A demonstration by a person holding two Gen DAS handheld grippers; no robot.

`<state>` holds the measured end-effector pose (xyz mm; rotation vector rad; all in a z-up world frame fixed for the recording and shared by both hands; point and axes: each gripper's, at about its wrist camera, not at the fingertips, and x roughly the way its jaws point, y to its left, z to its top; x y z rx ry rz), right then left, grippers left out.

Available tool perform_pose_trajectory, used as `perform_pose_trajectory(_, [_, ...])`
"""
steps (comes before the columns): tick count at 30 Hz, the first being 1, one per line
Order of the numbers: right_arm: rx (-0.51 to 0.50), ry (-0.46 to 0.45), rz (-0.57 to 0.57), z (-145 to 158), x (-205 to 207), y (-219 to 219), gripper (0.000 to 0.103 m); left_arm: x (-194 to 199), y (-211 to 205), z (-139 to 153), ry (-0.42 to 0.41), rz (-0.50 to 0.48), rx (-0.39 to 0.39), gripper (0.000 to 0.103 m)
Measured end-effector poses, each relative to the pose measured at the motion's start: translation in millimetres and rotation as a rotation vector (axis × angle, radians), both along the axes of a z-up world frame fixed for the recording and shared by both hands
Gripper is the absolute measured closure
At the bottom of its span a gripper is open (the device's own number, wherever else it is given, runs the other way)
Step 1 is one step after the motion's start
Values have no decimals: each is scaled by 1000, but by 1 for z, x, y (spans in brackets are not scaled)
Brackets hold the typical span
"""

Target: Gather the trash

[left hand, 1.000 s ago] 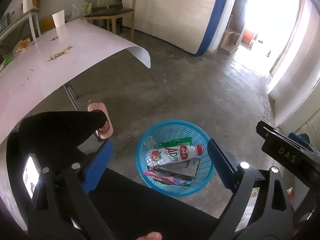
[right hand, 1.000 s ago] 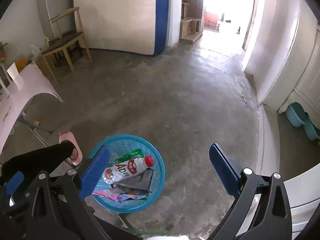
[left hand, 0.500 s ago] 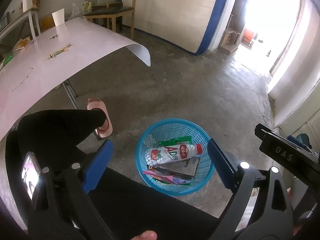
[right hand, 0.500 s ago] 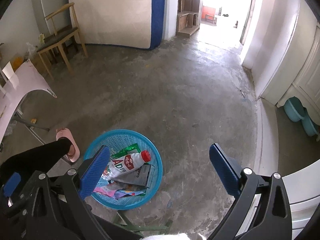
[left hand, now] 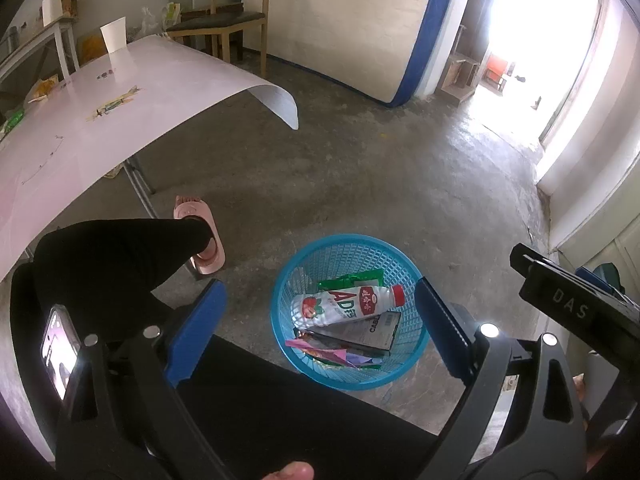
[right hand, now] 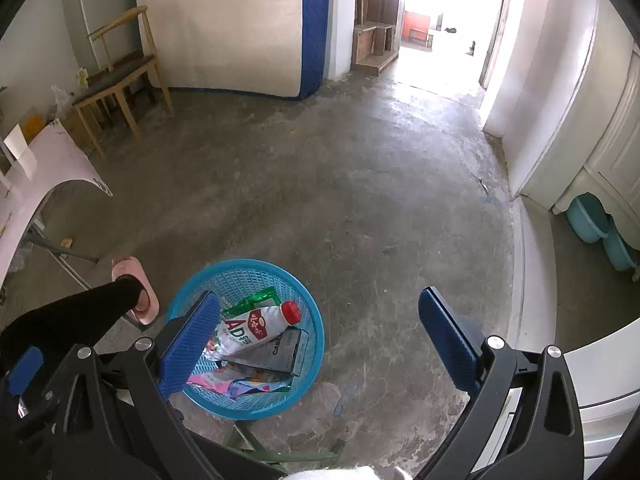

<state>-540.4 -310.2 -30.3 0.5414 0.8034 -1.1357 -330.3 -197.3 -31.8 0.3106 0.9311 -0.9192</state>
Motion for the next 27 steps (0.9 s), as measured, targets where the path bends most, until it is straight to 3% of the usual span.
perform_pose_trajectory(27, [14, 4, -1, -5, 0, 2, 6, 0, 4, 0, 2, 12, -7, 12])
